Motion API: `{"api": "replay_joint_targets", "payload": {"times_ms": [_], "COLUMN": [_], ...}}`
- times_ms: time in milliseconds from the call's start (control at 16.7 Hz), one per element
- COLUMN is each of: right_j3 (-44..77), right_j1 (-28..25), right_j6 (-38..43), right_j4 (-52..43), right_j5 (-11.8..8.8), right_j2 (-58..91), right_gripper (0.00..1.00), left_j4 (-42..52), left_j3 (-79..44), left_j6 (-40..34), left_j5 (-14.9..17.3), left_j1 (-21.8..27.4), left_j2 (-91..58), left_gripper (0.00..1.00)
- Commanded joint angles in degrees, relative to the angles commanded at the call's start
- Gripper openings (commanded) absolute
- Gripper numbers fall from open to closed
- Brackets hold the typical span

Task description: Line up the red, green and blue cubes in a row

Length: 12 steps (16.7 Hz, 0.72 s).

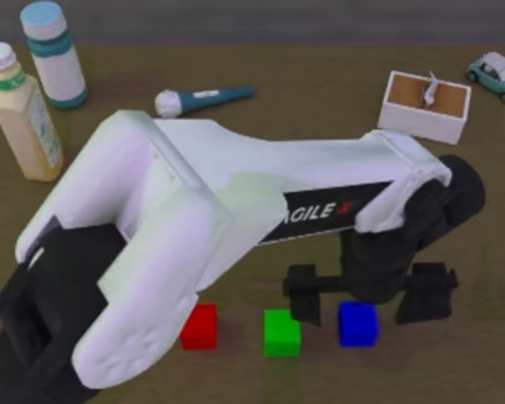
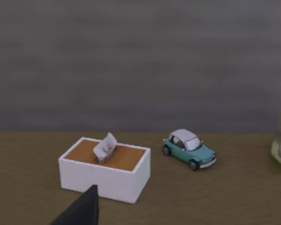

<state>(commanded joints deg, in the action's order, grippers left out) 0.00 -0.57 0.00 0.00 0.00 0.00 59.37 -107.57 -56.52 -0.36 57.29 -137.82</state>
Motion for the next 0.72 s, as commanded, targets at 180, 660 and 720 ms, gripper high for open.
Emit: {"api": "replay_joint_targets", "payload": {"times_ms": [180,660,720], "right_j3": [0.00,0.00,0.00], "right_j1": [0.00,0.00,0.00], "right_j6": [0.00,0.00,0.00], "right_j4": [0.00,0.00,0.00], "right_j5": [0.00,0.00,0.00], "right_j2": [0.00,0.00,0.00], "right_gripper": [1.00,1.00,1.00], "left_j4": [0.21,13.39,13.59], "left_j3": [-0.18,-10.08,-10.27], "left_j6": [-0.03,-0.20,-0.20], "left_j5": [-0.04,-0.05,-0.04], "left_j1": [-0.06,-0.98,-1.02], "left_j2": [0.02,3.24,3.34], "left_gripper": [1.00,1.00,1.00]}}
